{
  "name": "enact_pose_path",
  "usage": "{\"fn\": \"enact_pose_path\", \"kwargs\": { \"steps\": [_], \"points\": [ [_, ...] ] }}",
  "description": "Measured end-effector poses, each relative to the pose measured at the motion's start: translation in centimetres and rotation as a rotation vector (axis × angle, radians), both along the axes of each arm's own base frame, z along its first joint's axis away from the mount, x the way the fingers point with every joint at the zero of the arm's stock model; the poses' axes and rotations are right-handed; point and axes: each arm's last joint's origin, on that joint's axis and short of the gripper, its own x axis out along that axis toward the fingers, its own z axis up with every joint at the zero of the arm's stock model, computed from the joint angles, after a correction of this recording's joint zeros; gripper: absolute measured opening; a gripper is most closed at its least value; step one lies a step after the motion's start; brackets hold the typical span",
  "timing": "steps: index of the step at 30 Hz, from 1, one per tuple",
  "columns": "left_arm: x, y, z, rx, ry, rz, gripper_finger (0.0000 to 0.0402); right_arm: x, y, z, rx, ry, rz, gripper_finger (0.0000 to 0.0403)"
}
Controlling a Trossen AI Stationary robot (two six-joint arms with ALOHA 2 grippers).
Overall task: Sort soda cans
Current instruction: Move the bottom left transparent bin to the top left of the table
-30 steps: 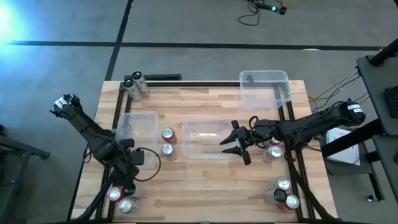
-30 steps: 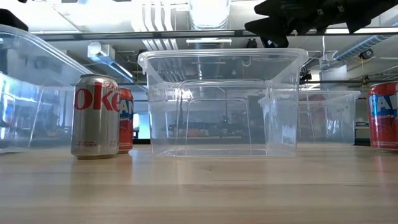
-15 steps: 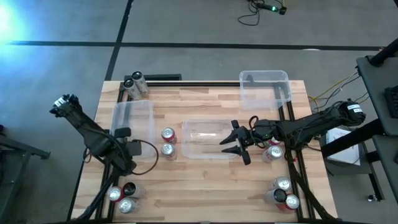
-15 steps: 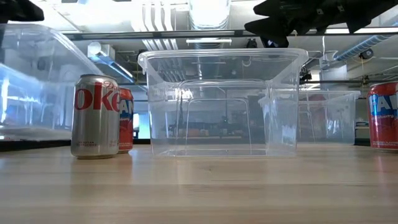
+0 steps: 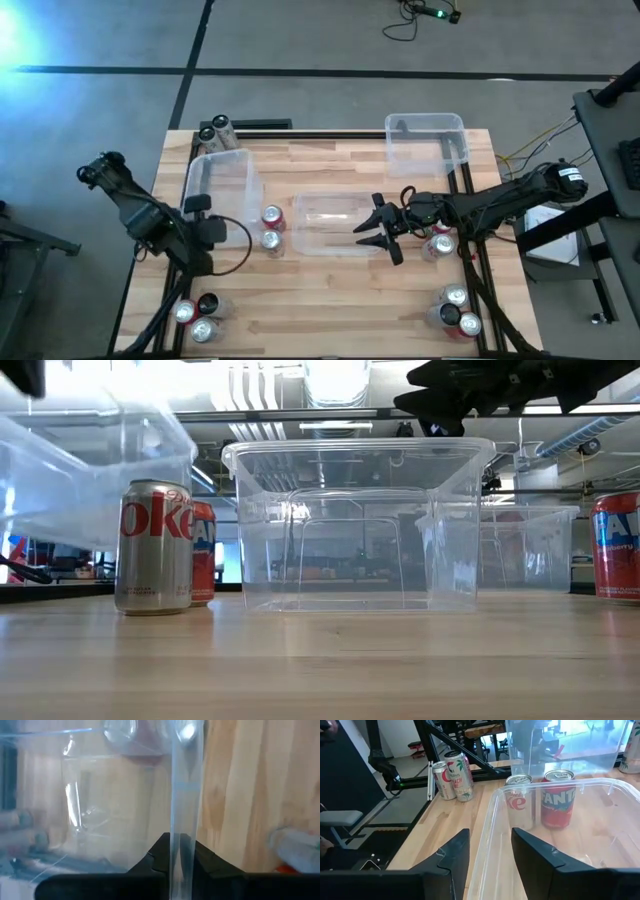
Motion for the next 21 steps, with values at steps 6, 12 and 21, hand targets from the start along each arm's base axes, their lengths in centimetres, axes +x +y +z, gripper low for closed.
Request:
{"fn": "enact_pose_path", "kwargs": {
  "steps": [6,12,21],
  "points": [
    [0.1,0.3,3.5,0.003,-0.162,-0.035,0.0011,0.0,0.0,0.0,0.003,0.001,-0.002,0.0148],
    [0.1,1.0,5.8,0.026,-0.254,-0.055,0.0011,0.0,0.0,0.0,0.002,0.001,-0.002,0.0141],
    [2.1,4.7,6.7,0.339,-0.318,0.014,0.0011,0.0,-0.2,0.0,-0.036,-0.007,-0.063,0.0144]
  ]
}}
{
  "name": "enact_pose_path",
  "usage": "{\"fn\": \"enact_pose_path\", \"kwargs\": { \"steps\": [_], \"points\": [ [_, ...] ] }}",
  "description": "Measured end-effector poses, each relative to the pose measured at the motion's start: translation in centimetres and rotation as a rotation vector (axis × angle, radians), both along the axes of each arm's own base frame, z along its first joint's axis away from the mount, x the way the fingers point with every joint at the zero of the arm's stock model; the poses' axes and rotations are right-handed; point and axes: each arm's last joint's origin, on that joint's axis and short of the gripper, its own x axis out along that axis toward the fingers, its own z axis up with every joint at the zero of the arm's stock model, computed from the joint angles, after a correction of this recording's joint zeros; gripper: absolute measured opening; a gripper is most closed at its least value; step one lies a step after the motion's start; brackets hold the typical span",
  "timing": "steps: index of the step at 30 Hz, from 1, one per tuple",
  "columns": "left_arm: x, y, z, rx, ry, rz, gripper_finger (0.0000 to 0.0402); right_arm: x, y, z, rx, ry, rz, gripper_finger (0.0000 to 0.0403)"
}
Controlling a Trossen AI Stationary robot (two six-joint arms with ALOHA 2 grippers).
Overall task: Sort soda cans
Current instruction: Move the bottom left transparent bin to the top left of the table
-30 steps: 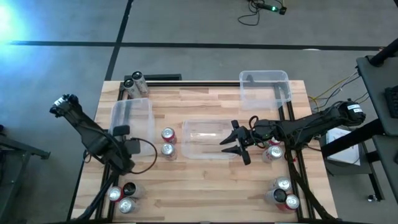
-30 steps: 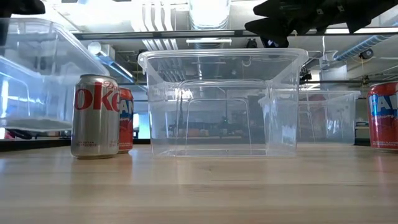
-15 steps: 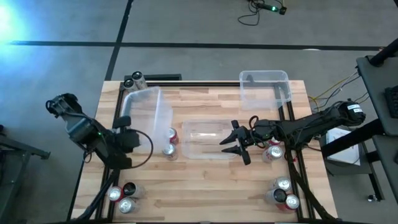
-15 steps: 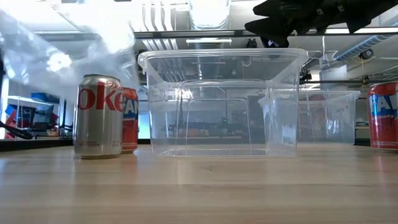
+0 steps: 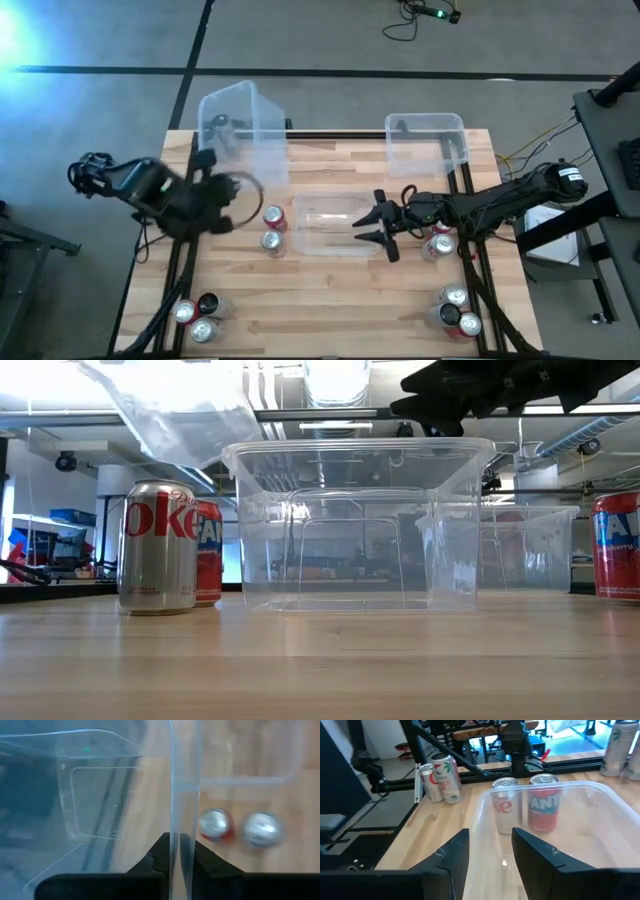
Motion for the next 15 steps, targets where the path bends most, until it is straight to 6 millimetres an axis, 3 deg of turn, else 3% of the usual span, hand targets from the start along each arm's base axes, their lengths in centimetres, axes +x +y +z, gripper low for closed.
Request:
{"fn": "enact_pose_path", "kwargs": {
  "steps": [9,15],
  "points": [
    [5.2,6.0,0.0,-0.045,0.035,-0.045,0.0011,0.1,-0.4,0.1,-0.073,-0.009,-0.134,0.0171],
    [7.4,10.4,-2.1,-0.126,0.168,-0.002,0.0011,1.0,0.4,3.0,-0.189,-0.01,-0.074,0.0202]
  ]
}}
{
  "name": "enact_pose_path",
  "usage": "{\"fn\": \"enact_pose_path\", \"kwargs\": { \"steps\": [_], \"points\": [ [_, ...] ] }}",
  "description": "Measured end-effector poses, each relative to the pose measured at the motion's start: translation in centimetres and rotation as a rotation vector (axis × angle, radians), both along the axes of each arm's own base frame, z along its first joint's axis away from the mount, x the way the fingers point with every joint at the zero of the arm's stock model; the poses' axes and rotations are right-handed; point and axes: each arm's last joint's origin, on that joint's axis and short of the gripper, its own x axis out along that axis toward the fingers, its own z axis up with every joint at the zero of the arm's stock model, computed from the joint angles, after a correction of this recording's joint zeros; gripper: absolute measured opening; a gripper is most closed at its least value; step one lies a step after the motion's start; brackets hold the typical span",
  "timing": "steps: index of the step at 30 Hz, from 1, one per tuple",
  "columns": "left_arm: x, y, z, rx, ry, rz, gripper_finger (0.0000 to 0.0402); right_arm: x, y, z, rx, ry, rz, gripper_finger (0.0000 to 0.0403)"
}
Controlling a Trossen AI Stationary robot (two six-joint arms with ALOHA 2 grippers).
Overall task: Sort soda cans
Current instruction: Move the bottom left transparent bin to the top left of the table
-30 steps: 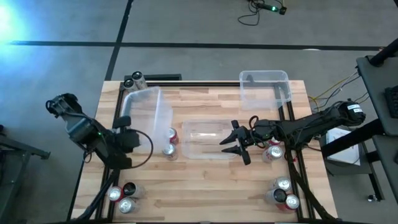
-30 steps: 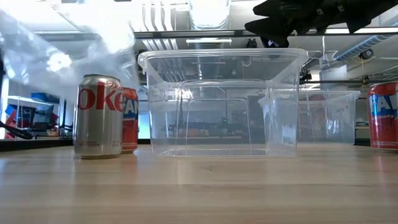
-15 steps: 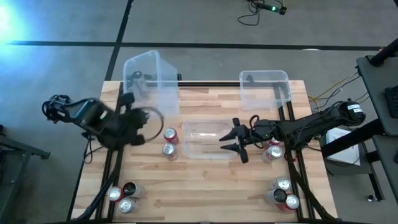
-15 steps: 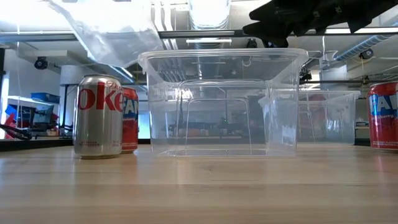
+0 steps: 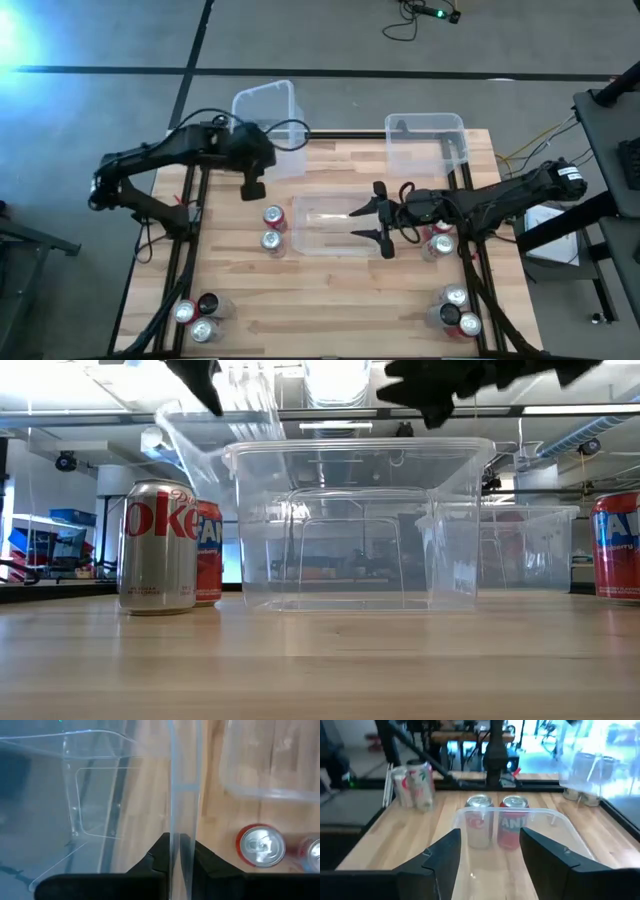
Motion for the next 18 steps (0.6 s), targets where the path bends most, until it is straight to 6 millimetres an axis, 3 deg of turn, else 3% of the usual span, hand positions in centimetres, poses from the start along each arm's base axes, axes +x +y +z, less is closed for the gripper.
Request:
{"fn": "enact_pose_path", "kwargs": {
  "steps": [10,18],
  "points": [
    [2.9,2.7,-3.3,-0.052,0.174,-0.025,0.0011,0.3,1.2,5.7,-0.099,0.134,0.066,0.0219],
    [3.3,3.9,-6.5,-0.205,0.197,-0.019,0.0011,0.1,2.0,7.5,-0.141,0.12,0.113,0.0207]
  ]
}}
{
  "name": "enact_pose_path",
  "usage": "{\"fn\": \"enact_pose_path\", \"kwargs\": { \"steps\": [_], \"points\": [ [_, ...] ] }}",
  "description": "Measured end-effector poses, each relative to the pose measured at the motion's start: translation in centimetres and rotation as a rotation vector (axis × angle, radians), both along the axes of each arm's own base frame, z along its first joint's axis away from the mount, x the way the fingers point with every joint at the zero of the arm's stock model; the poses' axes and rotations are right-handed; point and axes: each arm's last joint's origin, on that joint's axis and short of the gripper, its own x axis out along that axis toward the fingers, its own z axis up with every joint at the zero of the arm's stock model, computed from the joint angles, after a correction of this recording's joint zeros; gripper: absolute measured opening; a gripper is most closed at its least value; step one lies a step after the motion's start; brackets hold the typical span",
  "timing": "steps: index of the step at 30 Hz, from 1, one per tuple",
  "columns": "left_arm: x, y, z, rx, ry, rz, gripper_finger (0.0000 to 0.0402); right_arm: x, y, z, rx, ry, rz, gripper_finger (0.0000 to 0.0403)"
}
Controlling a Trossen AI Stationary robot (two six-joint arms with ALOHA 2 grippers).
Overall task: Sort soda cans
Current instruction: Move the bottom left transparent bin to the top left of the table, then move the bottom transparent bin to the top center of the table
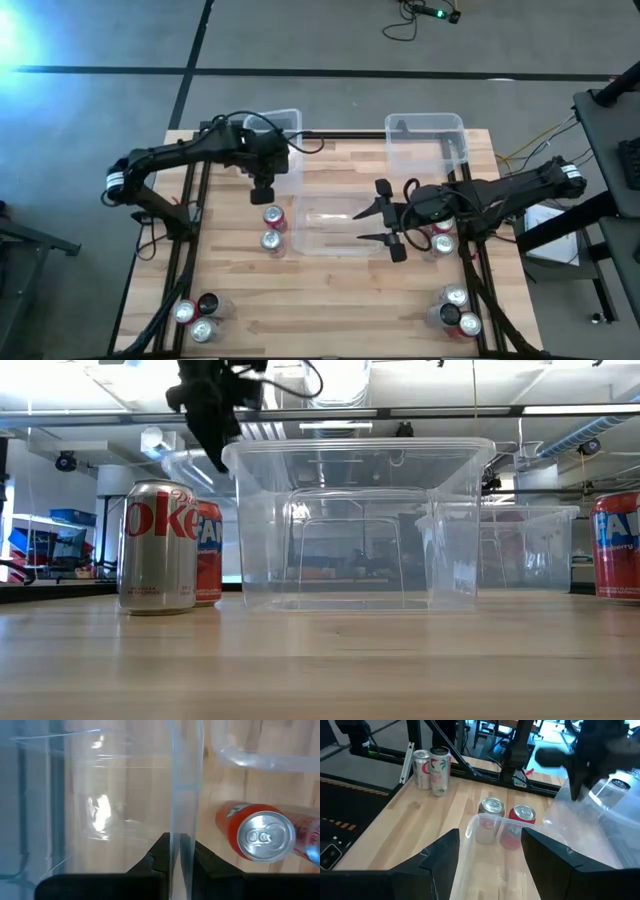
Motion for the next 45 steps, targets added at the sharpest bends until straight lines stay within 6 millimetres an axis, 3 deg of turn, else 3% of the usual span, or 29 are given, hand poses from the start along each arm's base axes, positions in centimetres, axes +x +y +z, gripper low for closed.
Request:
{"fn": "enact_pose_path", "kwargs": {
  "steps": [10,16,22,26,33,45],
  "points": [
    [-1.1,0.1,-4.3,-0.062,0.032,-0.01,0.0011,0.1,0.4,-0.3,-0.004,0.018,0.014,0.0203],
    [-1.2,-0.1,-5.3,-0.088,0.039,-0.022,0.0015,0.3,0.5,-0.8,-0.01,0.045,0.015,0.0201],
    [-1.1,-0.3,-5.4,-0.164,0.008,-0.05,0.0051,1.0,0.7,-2.1,-0.095,0.122,0.05,0.0206],
    [-1.2,-0.4,-5.5,-0.169,0.019,-0.054,0.0073,1.6,0.8,-1.2,-0.125,0.177,0.063,0.0223],
    [-1.3,-0.4,-5.5,-0.171,0.031,-0.051,0.0097,3.0,0.9,-0.4,-0.293,0.429,0.151,0.0256],
    [-1.2,-0.8,-2.3,-0.169,-0.064,-0.032,0.0106,6.0,1.4,-2.4,-0.553,0.842,0.394,0.0235]
  ]
}}
